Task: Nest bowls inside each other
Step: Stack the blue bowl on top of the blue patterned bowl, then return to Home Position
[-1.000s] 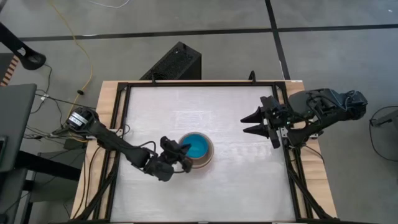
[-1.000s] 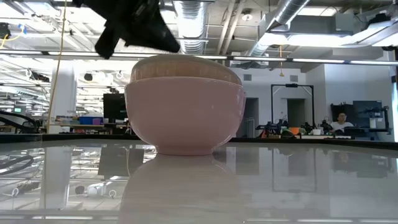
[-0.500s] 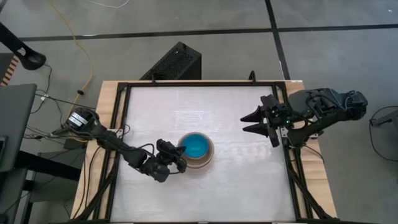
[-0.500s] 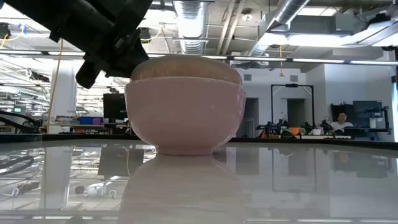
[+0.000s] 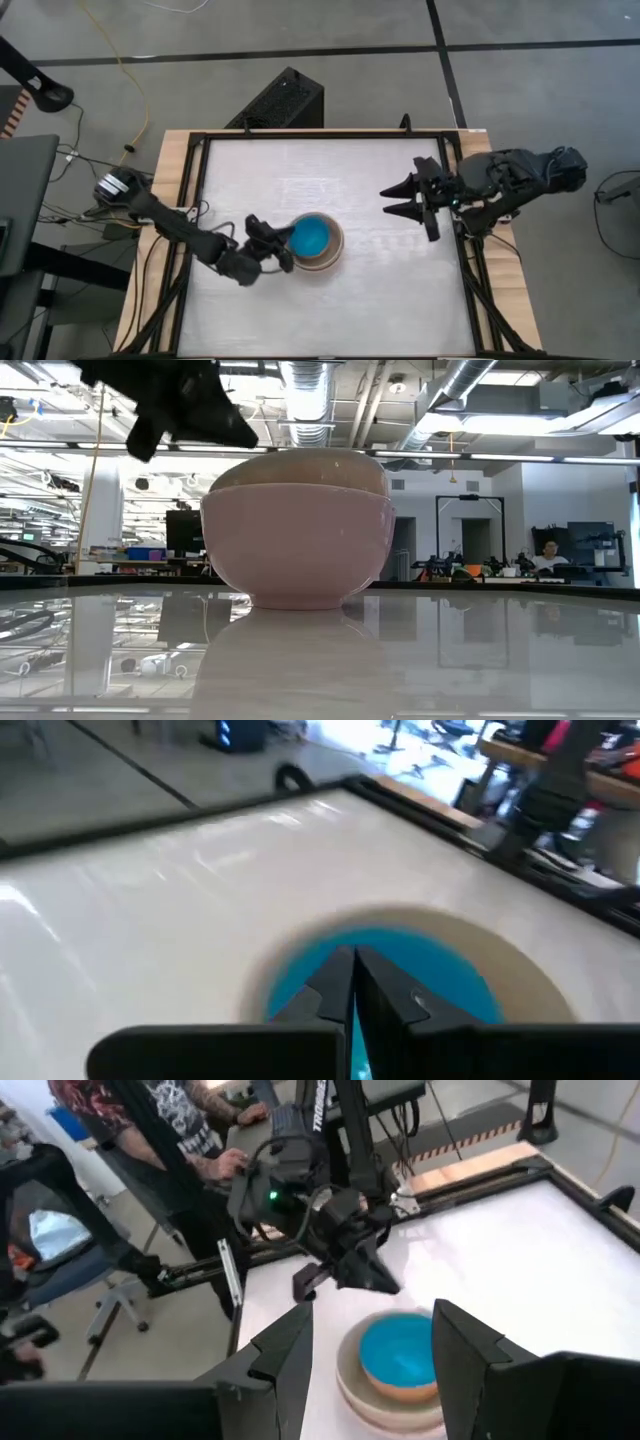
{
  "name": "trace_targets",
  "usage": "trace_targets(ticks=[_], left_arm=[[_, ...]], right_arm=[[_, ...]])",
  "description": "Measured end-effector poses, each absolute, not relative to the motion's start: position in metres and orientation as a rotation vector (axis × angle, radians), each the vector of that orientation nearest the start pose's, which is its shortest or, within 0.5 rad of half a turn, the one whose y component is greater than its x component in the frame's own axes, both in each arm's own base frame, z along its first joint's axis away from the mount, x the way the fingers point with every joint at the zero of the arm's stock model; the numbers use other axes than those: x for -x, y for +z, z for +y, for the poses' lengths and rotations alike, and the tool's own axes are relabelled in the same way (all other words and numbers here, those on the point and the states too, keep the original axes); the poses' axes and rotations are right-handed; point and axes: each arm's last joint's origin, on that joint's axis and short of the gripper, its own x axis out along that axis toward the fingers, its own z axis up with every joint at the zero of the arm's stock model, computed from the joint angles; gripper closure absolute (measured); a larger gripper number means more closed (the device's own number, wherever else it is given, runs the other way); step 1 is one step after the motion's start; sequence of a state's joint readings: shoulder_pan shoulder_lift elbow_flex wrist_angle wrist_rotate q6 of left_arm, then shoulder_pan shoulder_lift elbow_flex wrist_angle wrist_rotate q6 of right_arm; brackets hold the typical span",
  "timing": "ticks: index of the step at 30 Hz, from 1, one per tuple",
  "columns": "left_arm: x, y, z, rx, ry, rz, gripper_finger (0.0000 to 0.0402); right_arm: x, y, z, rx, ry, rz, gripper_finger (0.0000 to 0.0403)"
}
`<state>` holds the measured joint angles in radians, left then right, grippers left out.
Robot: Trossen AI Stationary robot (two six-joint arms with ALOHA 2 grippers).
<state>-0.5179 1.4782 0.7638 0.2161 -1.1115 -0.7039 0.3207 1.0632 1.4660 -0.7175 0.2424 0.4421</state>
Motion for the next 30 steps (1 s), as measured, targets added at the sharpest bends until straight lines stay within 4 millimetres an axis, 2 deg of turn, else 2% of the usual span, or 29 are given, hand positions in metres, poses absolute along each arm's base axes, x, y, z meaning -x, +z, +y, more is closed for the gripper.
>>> trace_targets(ticks=[3,6,12,18,24,30], left_arm=[[-0.257,0.236,-0.109,0.27,0.69,0.097,0.0401],[-0.244,0.251,-0.098,0.239,0.703,0.108,0.0401],[-0.212,0.262,-0.081,0.21,0.703,0.216,0.0401],[-0.181,0.27,-0.066,0.234,0.696,0.298,0.0401],[-0.157,0.282,-0.055,0.244,0.658,0.319,0.0401],[-0.135,0.29,-0.044,0.276,0.61,0.338,0.0401]], right_arm=[[-0.187,0.439,0.057,-0.347,0.01,0.294,0.0233],[-0.2,0.409,0.063,-0.377,0.008,0.293,0.0233],[-0.222,0.339,0.074,-0.471,0.037,0.208,0.0234],[-0.224,0.284,0.074,-0.545,0.063,0.08,0.026],[-0.232,0.252,0.073,-0.548,0.038,0.087,0.03],[-0.259,0.231,0.065,-0.538,0.047,0.076,0.0327]])
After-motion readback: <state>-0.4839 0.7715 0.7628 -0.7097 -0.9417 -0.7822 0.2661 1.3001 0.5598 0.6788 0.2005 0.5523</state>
